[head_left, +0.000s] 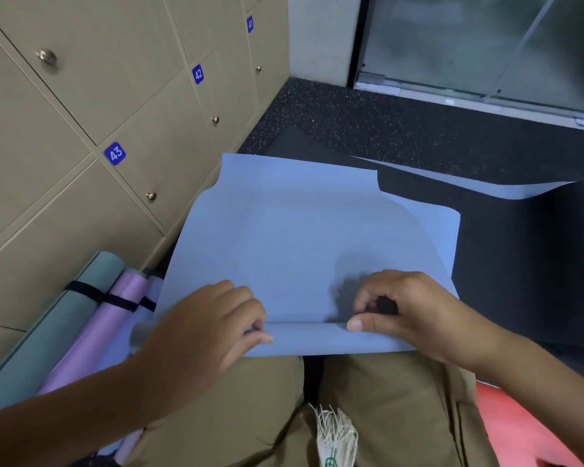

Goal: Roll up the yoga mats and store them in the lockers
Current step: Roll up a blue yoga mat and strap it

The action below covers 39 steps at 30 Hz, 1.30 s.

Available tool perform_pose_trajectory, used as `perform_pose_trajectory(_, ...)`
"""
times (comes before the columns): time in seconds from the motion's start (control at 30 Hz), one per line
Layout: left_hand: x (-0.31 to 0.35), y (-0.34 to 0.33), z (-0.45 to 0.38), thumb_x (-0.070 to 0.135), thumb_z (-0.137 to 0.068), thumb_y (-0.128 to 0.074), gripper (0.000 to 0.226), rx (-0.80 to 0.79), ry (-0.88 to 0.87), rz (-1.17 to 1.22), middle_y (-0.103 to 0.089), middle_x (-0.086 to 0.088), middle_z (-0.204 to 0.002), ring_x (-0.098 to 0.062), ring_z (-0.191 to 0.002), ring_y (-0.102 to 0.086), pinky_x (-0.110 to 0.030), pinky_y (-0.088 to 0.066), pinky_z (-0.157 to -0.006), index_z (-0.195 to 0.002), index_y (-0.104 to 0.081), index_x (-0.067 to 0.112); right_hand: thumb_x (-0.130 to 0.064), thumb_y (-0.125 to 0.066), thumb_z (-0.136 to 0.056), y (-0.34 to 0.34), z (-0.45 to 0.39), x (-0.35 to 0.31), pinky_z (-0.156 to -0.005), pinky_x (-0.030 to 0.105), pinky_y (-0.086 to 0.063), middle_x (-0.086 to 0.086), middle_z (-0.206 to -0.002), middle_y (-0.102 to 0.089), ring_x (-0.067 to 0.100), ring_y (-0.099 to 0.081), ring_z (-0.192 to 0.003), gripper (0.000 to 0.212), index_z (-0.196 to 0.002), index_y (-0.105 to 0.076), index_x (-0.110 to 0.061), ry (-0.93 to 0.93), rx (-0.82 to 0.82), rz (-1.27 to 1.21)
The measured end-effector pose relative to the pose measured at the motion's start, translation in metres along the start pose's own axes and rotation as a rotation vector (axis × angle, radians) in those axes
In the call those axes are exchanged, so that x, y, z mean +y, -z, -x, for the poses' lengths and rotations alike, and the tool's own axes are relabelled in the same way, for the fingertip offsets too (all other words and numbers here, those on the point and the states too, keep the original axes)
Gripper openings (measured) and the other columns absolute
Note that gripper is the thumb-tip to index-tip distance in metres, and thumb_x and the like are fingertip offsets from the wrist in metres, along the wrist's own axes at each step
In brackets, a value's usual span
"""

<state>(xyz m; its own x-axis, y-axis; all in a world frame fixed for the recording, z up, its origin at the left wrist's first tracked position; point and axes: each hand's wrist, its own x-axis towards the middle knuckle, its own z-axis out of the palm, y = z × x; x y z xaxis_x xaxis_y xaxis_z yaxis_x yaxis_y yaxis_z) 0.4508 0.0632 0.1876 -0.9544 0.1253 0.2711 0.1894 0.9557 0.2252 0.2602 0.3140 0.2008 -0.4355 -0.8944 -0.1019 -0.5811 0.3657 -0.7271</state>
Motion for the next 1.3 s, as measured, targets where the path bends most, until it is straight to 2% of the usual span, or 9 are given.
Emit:
perform_pose_trajectory(0.27,0.004,-0.007,0.013,0.06,-0.098,-0.05,0.048,0.047,-0.046,-0.151,-0.063,0.003,-0.092,-0.023,-0.074,-0.062,-0.035,-0.04,-0.071,-0.098,-0.063,0.014,-0.036,-0.081,-0.084,0.004,0.0,0.001,-0.06,0.017,-0.042,-0.008,-0.075,-0.064,0.01,-0.056,-0.066,0.014,-0.078,-0.071,-0.029,-0.047,0.053,-0.121)
perform_pose_trajectory(0.4,-0.001,-0.003,0.004,0.059,-0.098,-0.048,0.043,0.014,0.027,-0.049,-0.058,0.012,-0.086,-0.014,-0.072,-0.056,-0.03,-0.037,-0.069,-0.088,-0.064,0.02,-0.036,-0.065,-0.098,-0.008,0.012,0.005,-0.066,0.014,-0.039,-0.012,-0.078,-0.055,0.007,-0.052,-0.069,0.017,-0.085,-0.067,-0.026,0.216,0.298,0.339)
perform_pose_trajectory(0.5,-0.006,-0.003,-0.01,0.059,-0.094,-0.048,0.038,0.01,0.153,0.016,-0.053,0.017,-0.076,-0.009,-0.072,-0.048,-0.03,-0.034,-0.068,-0.08,-0.059,0.026,-0.029,-0.055,-0.104,-0.017,0.019,0.006,-0.063,0.034,-0.046,-0.002,-0.079,-0.058,0.023,-0.054,-0.069,0.027,-0.085,-0.069,-0.015,0.337,0.439,0.638)
perform_pose_trajectory(0.6,-0.012,-0.004,-0.021,0.062,-0.086,-0.05,0.035,-0.037,0.277,0.126,-0.051,0.021,-0.07,-0.004,-0.079,-0.046,-0.03,-0.036,-0.073,-0.075,-0.059,0.03,-0.041,-0.052,-0.105,-0.02,0.025,0.012,-0.065,0.04,-0.046,0.002,-0.09,-0.064,0.027,-0.059,-0.075,0.038,-0.092,-0.072,-0.012,0.316,0.446,0.714)
perform_pose_trajectory(0.8,-0.026,0.004,-0.039,0.079,-0.067,-0.045,0.047,-0.306,0.472,0.333,-0.062,0.026,-0.095,0.001,-0.095,-0.048,-0.017,-0.035,-0.074,-0.079,-0.061,0.037,-0.047,-0.05,-0.104,-0.019,0.021,0.019,-0.071,0.033,-0.045,-0.006,-0.095,-0.063,0.02,-0.06,-0.083,0.037,-0.101,-0.072,-0.018,0.238,0.383,0.576)
perform_pose_trajectory(0.93,-0.014,0.001,-0.043,0.048,-0.075,-0.069,0.017,-0.065,0.429,0.36,-0.058,0.018,-0.094,-0.007,-0.086,-0.053,-0.017,-0.037,-0.071,-0.079,-0.055,0.038,-0.057,-0.046,-0.101,-0.007,0.008,0.017,-0.067,0.022,-0.039,-0.017,-0.086,-0.057,0.006,-0.053,-0.08,0.033,-0.096,-0.067,-0.032,0.09,0.278,0.431)
perform_pose_trajectory(1.03,-0.006,-0.007,-0.04,0.04,-0.086,-0.062,0.011,0.058,0.326,0.267,-0.057,0.016,-0.08,-0.003,-0.078,-0.051,-0.017,-0.038,-0.075,-0.077,-0.057,0.034,-0.065,-0.045,-0.098,0.002,-0.001,0.015,-0.072,0.02,-0.042,-0.016,-0.084,-0.061,0.009,-0.053,-0.093,0.035,-0.092,-0.066,-0.038,-0.026,0.177,0.291)
perform_pose_trajectory(1.2,-0.01,-0.016,-0.025,0.051,-0.093,-0.059,0.033,0.12,0.139,0.062,-0.061,0.013,-0.091,-0.012,-0.082,-0.054,-0.029,-0.042,-0.075,-0.092,-0.068,0.019,-0.059,-0.063,-0.09,0.013,-0.014,0.015,-0.084,0.039,-0.051,-0.015,-0.093,-0.06,0.007,-0.057,-0.101,0.022,-0.086,-0.07,-0.039,-0.146,0.063,0.011)
perform_pose_trajectory(1.3,-0.008,-0.02,-0.019,0.06,-0.088,-0.062,0.048,0.113,0.112,-0.046,-0.066,0.006,-0.096,-0.02,-0.085,-0.06,-0.035,-0.044,-0.076,-0.098,-0.071,0.014,-0.055,-0.068,-0.088,0.011,-0.017,0.014,-0.082,0.036,-0.051,-0.017,-0.096,-0.06,0.008,-0.058,-0.095,0.016,-0.088,-0.069,-0.039,-0.154,0.086,0.007)
